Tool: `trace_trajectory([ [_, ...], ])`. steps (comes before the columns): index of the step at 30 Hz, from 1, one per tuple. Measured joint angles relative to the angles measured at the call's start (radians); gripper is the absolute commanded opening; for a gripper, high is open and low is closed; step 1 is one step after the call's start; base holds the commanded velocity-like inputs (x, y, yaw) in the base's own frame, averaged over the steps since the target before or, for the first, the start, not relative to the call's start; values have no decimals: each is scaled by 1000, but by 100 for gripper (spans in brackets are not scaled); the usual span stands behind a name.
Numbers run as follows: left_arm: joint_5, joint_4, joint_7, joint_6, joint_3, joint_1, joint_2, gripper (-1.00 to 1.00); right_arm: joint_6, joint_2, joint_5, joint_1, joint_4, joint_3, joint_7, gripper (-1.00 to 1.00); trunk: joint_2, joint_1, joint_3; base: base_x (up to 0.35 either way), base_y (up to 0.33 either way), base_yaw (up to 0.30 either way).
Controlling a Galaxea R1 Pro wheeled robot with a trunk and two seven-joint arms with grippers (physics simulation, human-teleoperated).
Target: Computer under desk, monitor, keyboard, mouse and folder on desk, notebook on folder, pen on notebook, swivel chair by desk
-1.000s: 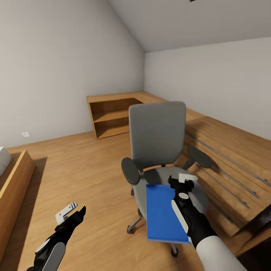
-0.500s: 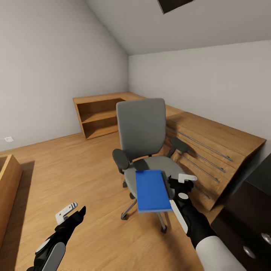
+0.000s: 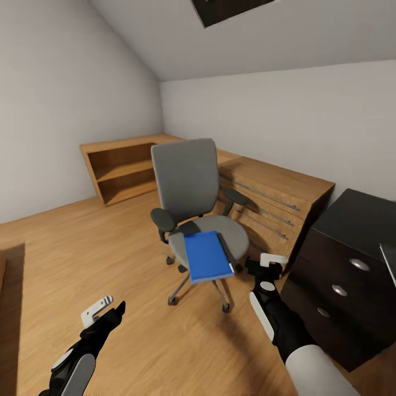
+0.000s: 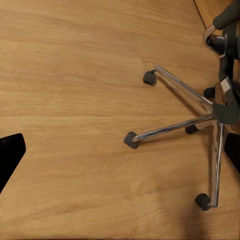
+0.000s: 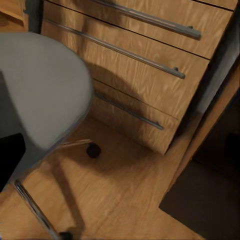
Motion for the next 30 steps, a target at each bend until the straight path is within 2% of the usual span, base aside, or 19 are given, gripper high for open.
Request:
trace_trajectory([
  [11,1,0,-1,0,1,0,1,100,0,1,-5,0,0,-1,2,100,0,0,0,-78,259,-293],
  [24,7,-42,1,-1,2,0,0,100,-1,2,-16,1,6,-1,7,100,0,0,8,-20,27,-248],
  [27,7,-59,1,-1,2,-1,0,100,-2,4,-38,9,7,0,10,100,0,0,9,-2,2,-72],
  [30,8,-65,2,-1,2,0,0,100,-3,5,-63,18,6,0,24,100,-21,11,0,-1,1,-34],
])
